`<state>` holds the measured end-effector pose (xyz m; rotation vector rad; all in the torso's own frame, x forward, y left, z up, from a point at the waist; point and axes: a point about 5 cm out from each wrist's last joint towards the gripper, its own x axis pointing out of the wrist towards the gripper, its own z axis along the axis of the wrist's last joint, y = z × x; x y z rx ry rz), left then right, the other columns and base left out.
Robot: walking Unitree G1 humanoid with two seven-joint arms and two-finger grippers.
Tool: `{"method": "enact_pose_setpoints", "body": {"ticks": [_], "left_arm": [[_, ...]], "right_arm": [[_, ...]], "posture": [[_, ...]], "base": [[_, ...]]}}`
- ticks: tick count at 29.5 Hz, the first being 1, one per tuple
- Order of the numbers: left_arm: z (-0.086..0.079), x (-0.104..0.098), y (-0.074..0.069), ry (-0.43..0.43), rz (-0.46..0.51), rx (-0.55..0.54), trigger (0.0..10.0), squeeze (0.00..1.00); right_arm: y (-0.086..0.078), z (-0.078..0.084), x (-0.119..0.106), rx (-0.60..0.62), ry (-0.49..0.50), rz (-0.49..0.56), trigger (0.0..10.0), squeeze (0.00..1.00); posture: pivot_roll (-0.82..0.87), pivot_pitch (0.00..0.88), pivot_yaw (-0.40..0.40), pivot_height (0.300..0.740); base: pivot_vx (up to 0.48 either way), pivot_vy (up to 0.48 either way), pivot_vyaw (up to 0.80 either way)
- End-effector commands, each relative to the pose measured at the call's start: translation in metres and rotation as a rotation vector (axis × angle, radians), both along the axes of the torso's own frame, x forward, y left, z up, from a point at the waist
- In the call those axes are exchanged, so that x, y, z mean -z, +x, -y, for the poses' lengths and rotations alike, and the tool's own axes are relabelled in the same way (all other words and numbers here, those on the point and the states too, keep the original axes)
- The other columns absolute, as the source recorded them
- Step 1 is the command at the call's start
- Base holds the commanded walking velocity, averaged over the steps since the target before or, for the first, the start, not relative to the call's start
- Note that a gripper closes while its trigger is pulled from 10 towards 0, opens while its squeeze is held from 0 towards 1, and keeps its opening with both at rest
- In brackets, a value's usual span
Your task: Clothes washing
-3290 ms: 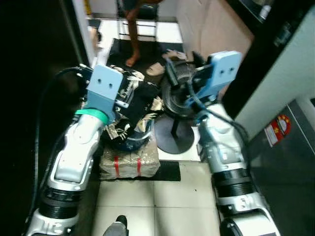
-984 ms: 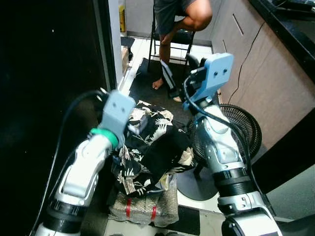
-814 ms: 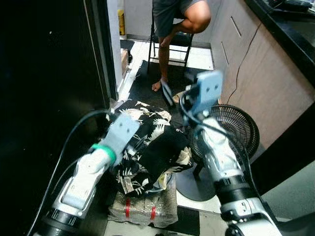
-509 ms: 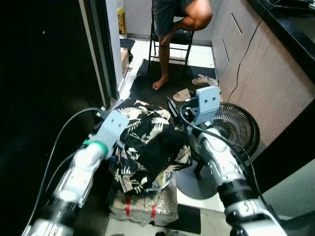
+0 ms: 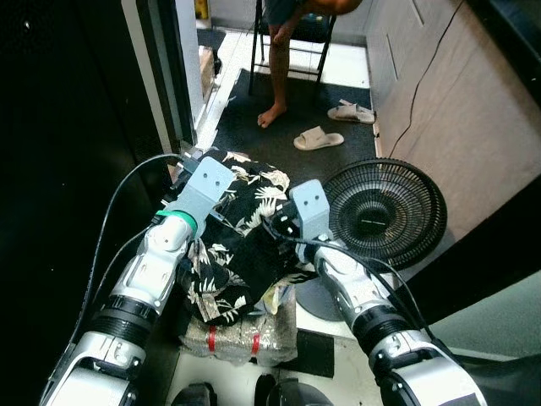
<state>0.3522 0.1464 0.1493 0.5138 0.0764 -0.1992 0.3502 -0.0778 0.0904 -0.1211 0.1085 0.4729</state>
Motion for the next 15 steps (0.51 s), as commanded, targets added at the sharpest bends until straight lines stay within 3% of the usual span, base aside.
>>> {"method": "enact_pose_setpoints", "body": {"ticks": [1, 4, 6, 15], "left_arm": [[-0.007, -0.001, -0.005, -0.005, 0.005, -0.023, 10.0, 0.0], [-0.009, -0.004, -0.005, -0.01, 0.016, -0.029, 10.0, 0.0], [-0.018, -0.017, -0.005, -0.017, 0.055, -0.076, 10.0, 0.0], [-0.049, -0.033, -0.026, 0.012, 0.083, -0.162, 10.0, 0.0]], "right_arm": [[-0.001, -0.002, 0.007, -0.009, -0.021, -0.027, 10.0, 0.0], [0.001, -0.006, 0.003, -0.016, -0.025, -0.019, 10.0, 0.0], [0.01, -0.029, -0.014, -0.066, -0.024, -0.003, 10.0, 0.0], [0.011, -0.076, -0.051, -0.211, 0.085, 0.086, 10.0, 0.0]], "posture": [[0.16, 0.205, -0.038, 0.74], [0.16, 0.205, -0.038, 0.74], [0.24, 0.239, -0.054, 0.74], [0.33, 0.281, -0.053, 0.74]], "base": [[0.0, 0.0, 0.0], [0.0, 0.0, 0.0], [0.0, 0.0, 0.0], [0.0, 0.0, 0.0]]}}
